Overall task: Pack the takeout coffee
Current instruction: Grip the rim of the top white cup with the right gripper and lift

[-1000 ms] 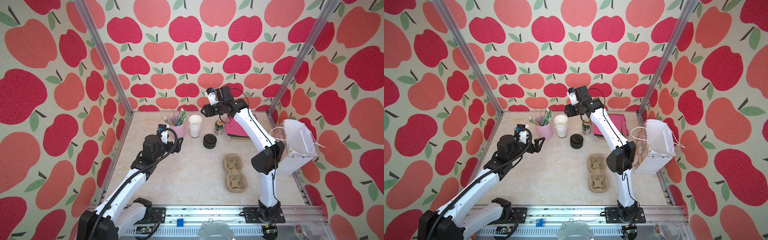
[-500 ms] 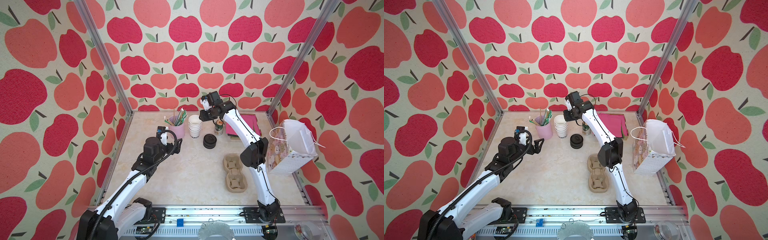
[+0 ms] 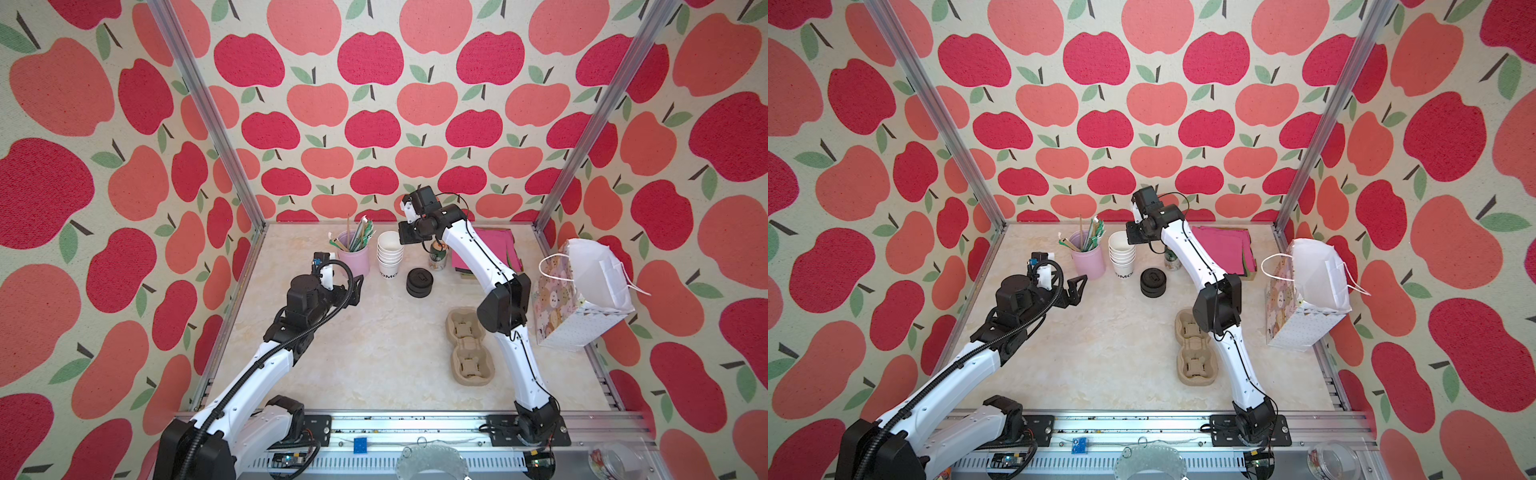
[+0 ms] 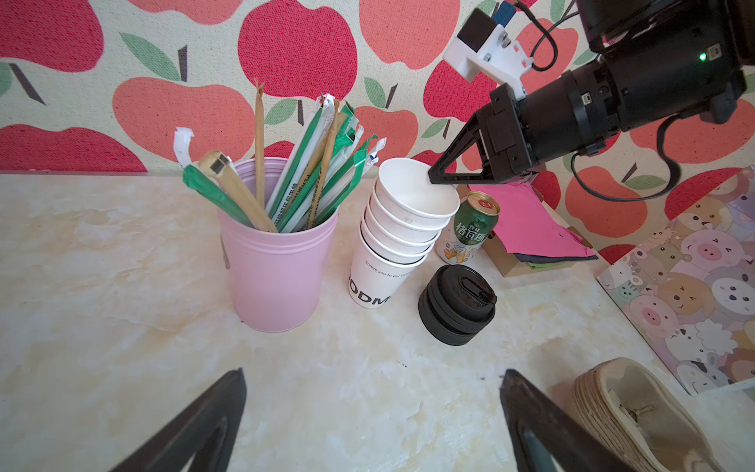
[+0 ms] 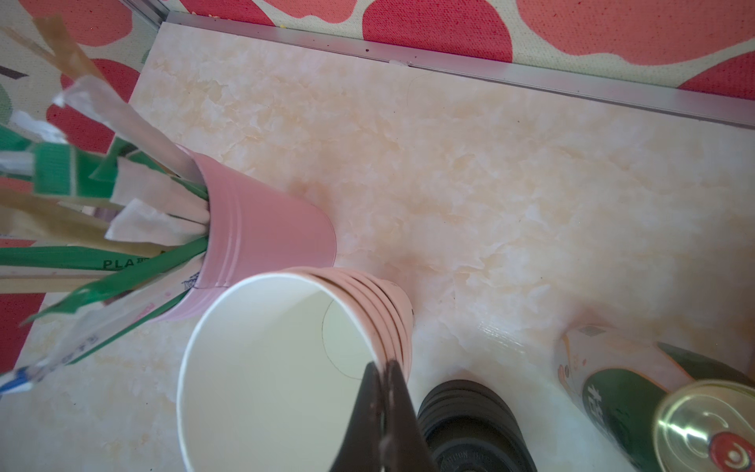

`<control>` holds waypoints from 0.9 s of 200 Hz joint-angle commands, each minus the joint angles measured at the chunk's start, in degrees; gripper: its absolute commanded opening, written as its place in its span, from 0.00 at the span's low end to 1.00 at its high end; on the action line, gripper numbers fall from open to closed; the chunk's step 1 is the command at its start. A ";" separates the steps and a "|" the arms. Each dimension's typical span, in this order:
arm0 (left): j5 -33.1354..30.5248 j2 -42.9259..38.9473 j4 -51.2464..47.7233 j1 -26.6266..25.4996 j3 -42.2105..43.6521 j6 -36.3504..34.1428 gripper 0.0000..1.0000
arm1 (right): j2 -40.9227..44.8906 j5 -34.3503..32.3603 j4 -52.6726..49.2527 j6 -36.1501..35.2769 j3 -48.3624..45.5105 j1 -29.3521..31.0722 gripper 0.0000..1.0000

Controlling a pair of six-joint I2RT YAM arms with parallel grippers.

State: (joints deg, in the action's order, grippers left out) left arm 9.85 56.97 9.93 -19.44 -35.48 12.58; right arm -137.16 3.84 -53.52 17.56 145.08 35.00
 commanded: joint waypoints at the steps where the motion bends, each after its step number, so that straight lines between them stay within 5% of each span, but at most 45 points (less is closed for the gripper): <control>1: -0.44 0.12 2.04 -0.33 0.86 0.52 0.99 | -0.30 -0.49 0.61 0.31 1.67 0.24 0.00; 180: -1.28 -1.35 0.03 -0.60 0.42 1.39 0.99 | 6.56 3.53 3.41 1.51 1.65 -0.19 0.00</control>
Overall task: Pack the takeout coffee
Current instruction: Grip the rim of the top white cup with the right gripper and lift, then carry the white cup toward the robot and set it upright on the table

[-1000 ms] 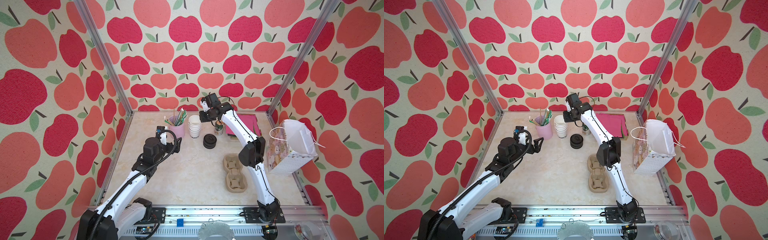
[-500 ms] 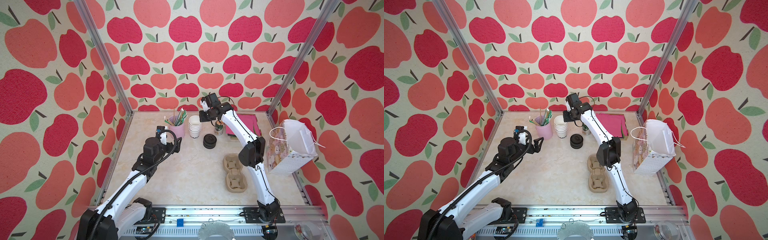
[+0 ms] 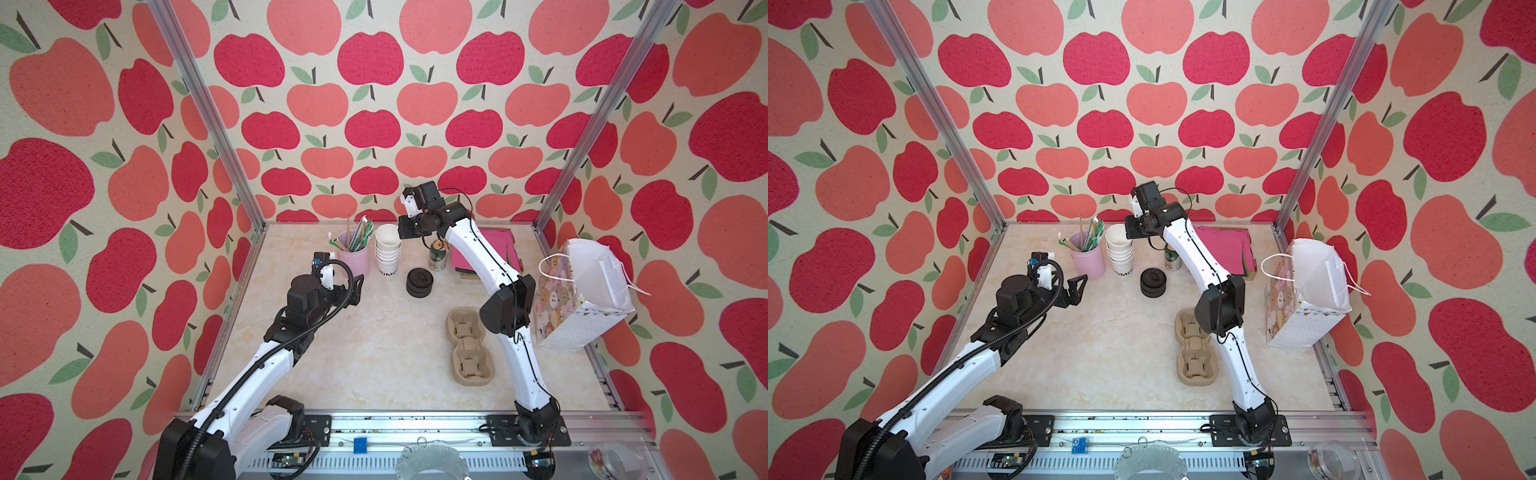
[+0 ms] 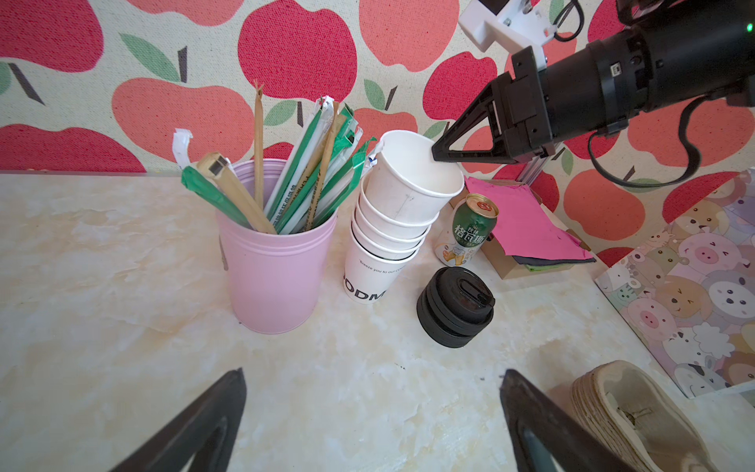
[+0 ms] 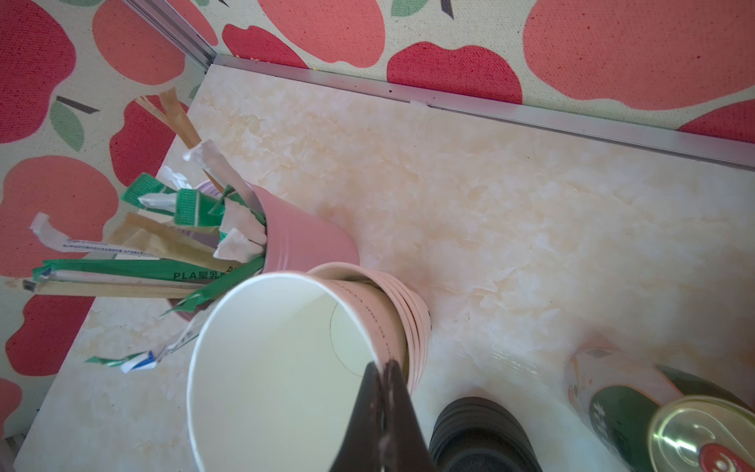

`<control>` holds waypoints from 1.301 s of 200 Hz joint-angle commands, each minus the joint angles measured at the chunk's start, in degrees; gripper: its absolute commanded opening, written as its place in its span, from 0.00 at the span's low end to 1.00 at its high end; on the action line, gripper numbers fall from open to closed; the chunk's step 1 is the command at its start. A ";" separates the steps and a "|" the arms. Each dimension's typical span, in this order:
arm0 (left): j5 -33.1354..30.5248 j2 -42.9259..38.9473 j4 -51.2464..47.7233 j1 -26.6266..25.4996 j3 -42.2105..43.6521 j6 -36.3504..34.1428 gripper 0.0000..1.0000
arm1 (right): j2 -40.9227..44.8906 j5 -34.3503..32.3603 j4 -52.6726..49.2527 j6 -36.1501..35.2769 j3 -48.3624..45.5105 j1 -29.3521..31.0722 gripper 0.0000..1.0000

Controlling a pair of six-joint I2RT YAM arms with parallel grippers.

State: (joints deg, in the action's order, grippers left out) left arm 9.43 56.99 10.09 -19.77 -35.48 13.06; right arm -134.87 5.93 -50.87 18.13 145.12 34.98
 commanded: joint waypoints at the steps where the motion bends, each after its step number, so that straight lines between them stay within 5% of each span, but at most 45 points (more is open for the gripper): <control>1: -0.88 -1.37 -0.10 -0.27 0.42 0.91 0.99 | 4.35 1.44 0.82 0.94 1.63 -0.22 0.00; 116: -1.30 -1.45 -1.50 -0.45 -0.29 0.74 0.99 | 16.42 5.23 2.36 -0.53 -1.32 -0.79 0.00; 203: -0.96 -0.09 -1.78 -0.70 -1.04 0.48 0.99 | 39.61 13.69 15.45 -5.58 -39.59 -0.01 0.00; 260: 0.76 -0.04 -3.14 -1.04 -1.61 1.09 0.99 | 47.46 14.76 18.78 -9.60 -58.65 1.98 0.00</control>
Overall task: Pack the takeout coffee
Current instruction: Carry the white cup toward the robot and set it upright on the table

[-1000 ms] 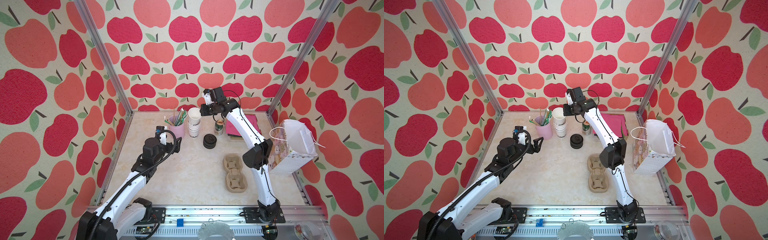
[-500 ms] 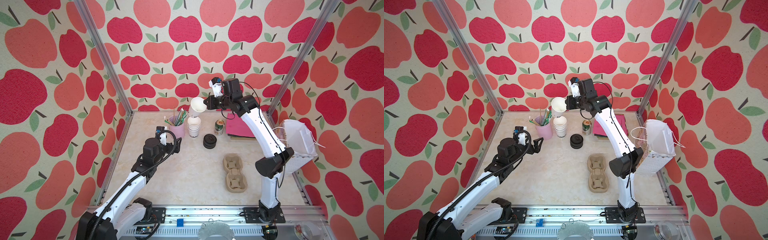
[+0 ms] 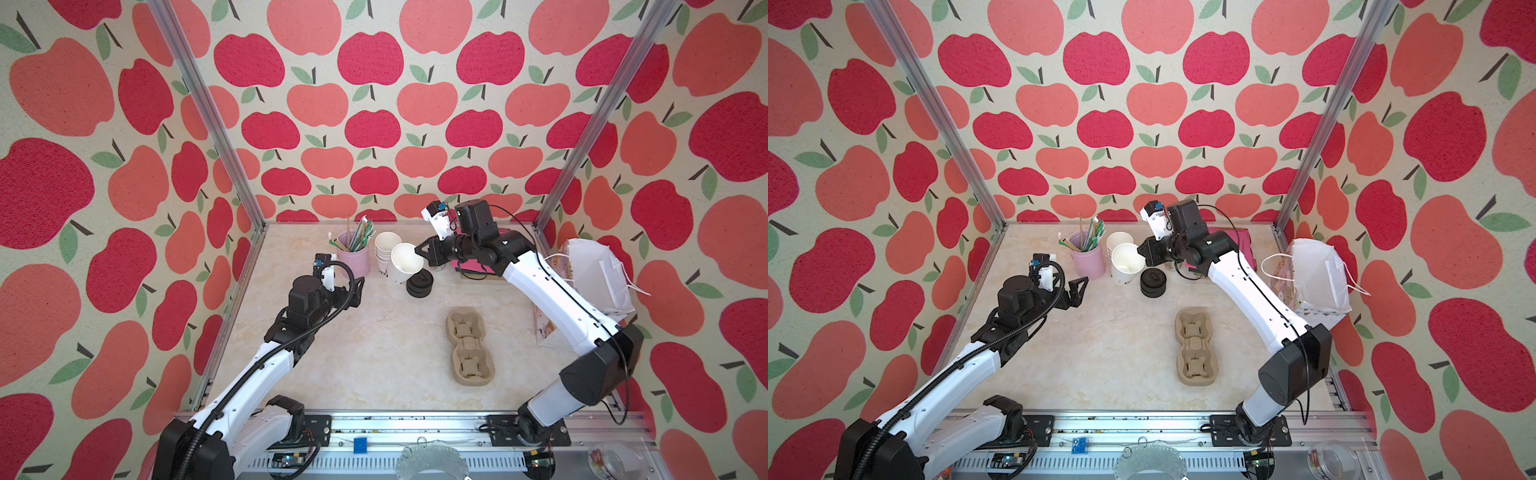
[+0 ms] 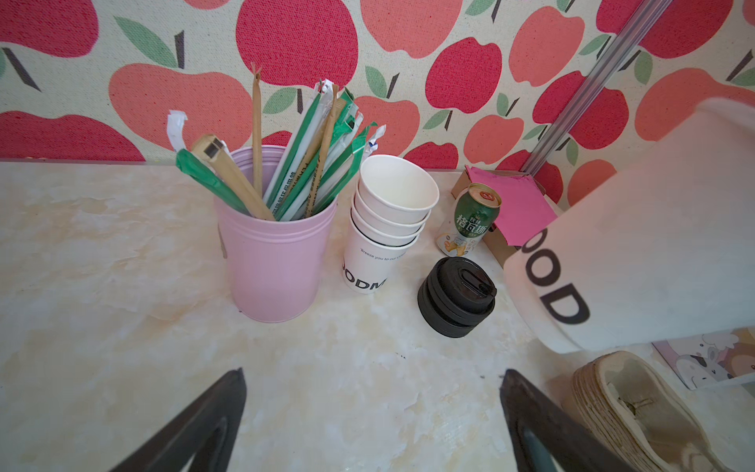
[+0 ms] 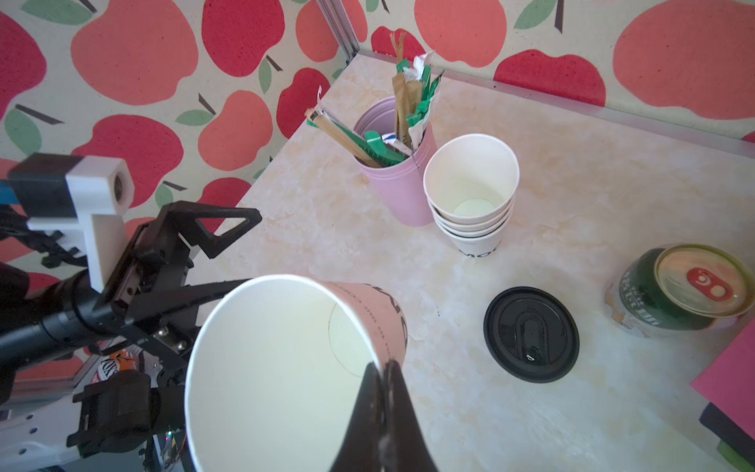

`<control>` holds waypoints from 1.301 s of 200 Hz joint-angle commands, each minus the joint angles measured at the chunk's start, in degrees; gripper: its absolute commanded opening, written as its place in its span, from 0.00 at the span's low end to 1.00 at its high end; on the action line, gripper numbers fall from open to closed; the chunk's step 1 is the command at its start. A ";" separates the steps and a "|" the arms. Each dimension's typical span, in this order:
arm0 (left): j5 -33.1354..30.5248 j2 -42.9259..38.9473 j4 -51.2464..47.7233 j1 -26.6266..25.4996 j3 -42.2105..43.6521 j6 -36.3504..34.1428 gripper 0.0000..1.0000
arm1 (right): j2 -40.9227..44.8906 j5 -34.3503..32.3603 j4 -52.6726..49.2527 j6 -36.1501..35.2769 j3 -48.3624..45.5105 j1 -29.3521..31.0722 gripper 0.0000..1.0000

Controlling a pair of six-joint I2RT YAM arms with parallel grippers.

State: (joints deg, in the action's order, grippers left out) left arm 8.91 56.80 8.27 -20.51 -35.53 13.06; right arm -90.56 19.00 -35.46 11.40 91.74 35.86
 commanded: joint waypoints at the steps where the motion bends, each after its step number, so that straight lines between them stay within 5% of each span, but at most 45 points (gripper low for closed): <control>1: 1.33 0.16 -1.33 -0.31 -1.56 1.09 0.99 | 3.22 1.71 3.46 -2.87 -5.40 1.17 0.00; 88: 8.33 0.73 -12.40 -1.72 -4.86 5.49 0.99 | 3.74 -1.38 8.54 -4.61 -18.24 5.86 0.00; 165: 29.41 4.29 -21.25 -1.99 -9.10 18.74 0.94 | 0.95 -6.24 11.47 -7.02 -23.83 10.26 0.00; 208: 31.19 10.36 -24.75 -2.13 -10.50 17.40 0.87 | -1.60 -6.00 13.05 -6.03 -24.77 11.16 0.00; 260: 25.74 11.93 -20.29 -4.94 -6.34 21.41 0.75 | -4.08 -6.05 13.15 -5.78 -24.78 11.43 0.00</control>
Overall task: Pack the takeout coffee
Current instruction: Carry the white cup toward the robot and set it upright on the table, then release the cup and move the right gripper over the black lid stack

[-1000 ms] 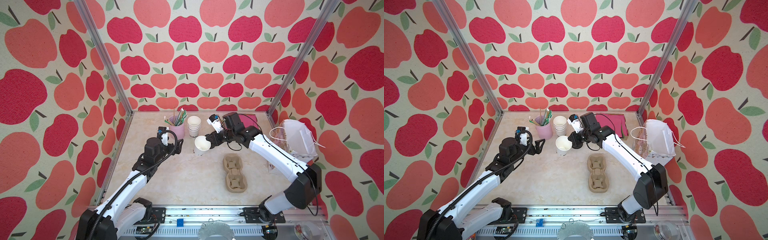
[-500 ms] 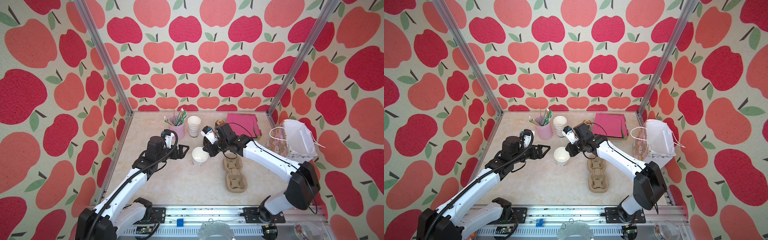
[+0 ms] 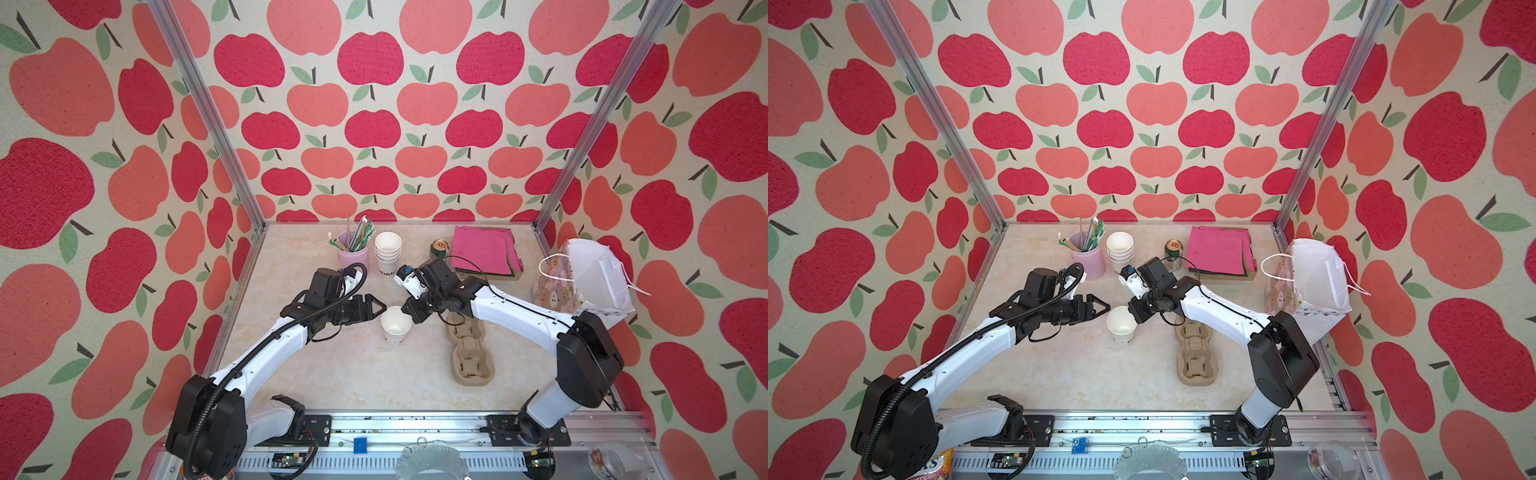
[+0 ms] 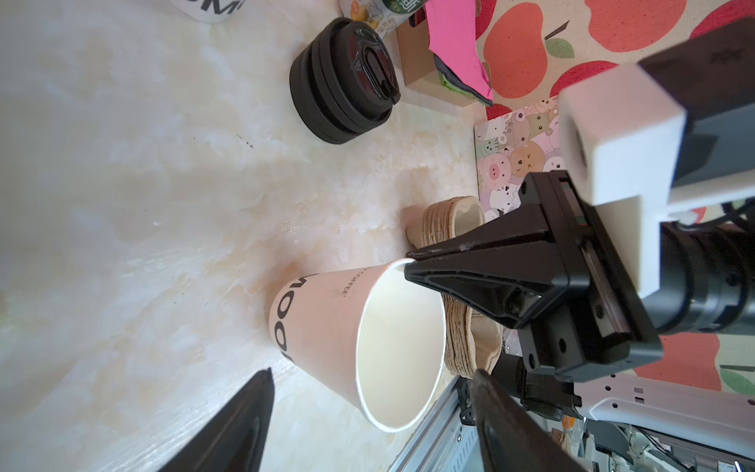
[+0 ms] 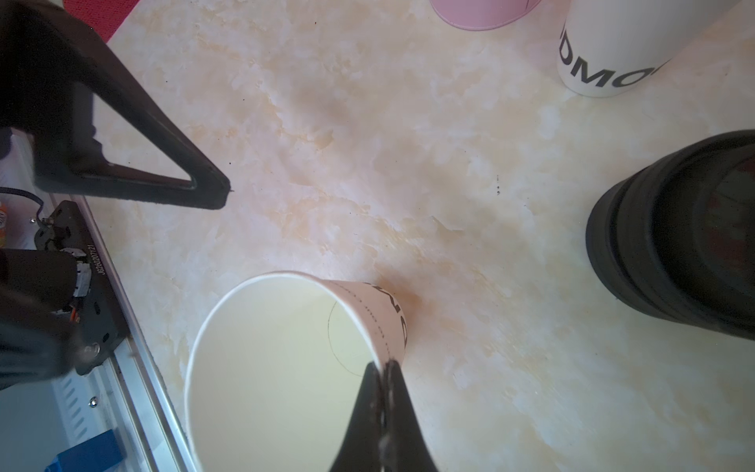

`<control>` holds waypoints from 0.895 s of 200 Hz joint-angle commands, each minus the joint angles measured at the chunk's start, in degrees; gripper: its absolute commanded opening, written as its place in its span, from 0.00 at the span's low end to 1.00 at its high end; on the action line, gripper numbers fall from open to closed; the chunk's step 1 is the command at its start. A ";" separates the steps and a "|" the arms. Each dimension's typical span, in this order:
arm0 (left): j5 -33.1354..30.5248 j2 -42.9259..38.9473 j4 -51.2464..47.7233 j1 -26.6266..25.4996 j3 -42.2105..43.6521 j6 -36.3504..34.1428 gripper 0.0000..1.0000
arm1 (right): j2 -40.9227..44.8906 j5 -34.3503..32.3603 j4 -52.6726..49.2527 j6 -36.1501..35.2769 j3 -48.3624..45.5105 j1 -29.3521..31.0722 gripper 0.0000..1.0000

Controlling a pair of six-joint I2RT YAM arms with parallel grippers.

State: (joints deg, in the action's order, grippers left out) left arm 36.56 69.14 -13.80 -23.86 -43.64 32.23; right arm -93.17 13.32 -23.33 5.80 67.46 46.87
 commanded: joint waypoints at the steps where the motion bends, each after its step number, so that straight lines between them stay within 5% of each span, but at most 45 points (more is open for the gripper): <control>1: -2.00 -0.46 1.82 -1.70 1.83 2.23 0.75 | -1.49 -0.34 1.01 -0.18 -0.49 0.41 0.00; 68: -6.67 3.26 0.18 -4.34 0.09 1.46 0.67 | -3.58 -0.08 0.05 0.06 0.49 0.44 0.05; 179: -13.04 1.43 0.17 -4.78 -0.91 0.13 0.70 | 1.28 -2.23 -5.94 -0.26 8.92 0.08 0.49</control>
State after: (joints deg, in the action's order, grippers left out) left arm 26.00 72.12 -13.52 -28.40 -42.48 33.56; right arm -94.83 12.88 -26.48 6.33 73.30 46.87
